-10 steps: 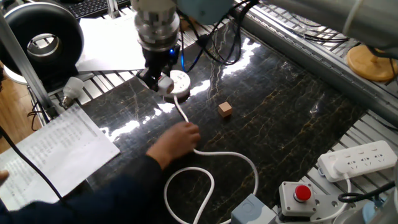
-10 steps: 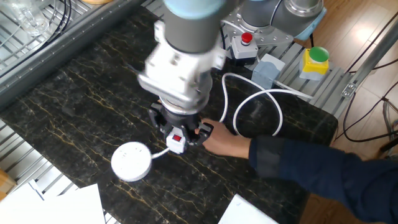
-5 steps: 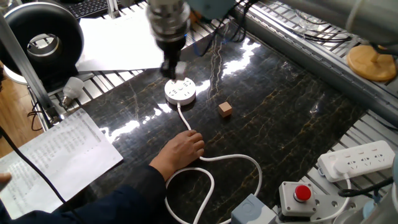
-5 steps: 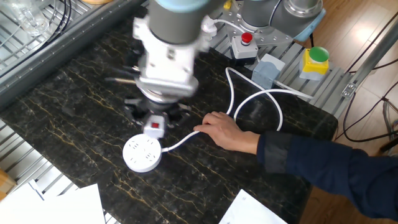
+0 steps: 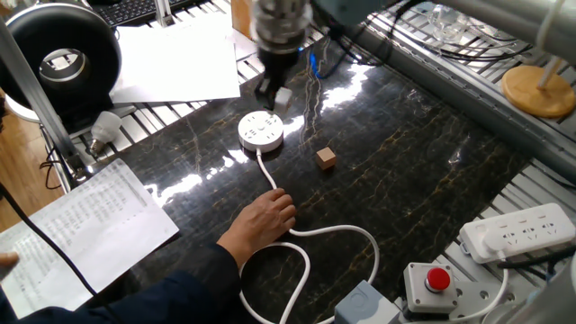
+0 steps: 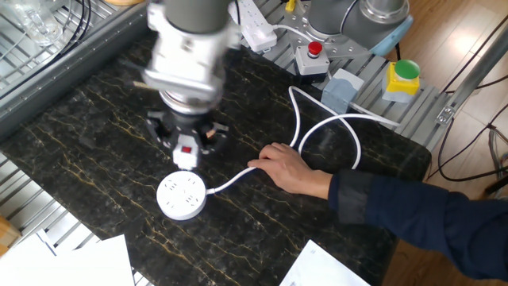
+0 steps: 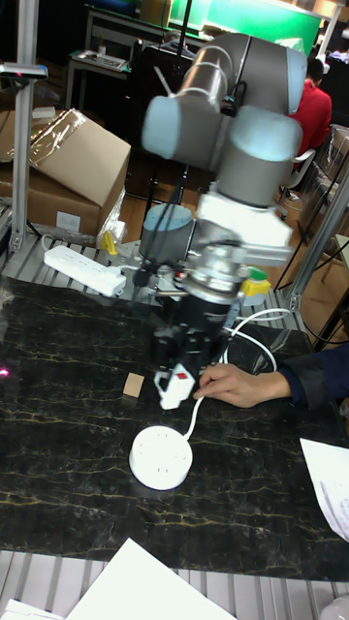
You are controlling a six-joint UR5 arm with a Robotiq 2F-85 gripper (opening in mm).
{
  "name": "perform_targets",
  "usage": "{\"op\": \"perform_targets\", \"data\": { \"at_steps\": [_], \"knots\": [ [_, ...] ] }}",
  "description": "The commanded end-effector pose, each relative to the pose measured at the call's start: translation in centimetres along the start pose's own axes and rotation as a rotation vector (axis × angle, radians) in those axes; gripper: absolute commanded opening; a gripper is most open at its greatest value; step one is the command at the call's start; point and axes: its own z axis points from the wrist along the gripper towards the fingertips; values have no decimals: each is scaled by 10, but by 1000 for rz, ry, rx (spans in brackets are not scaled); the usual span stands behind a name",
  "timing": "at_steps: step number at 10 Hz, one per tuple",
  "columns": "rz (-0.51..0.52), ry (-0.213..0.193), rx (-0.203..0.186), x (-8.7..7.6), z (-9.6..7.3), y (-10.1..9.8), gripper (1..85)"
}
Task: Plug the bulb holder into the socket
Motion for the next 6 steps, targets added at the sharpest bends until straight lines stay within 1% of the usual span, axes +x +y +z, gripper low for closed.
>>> {"op": "perform_targets", "data": {
  "at_steps": [1, 2, 4, 6],
  "knots": [
    [256, -46, -39, 0, 14, -15, 13],
    [291, -40, -53, -5, 17, -9, 13],
    [353, 8, -46, -13, 17, 5, 13],
    [357, 4, -47, -17, 26, 11, 13]
  ]
}}
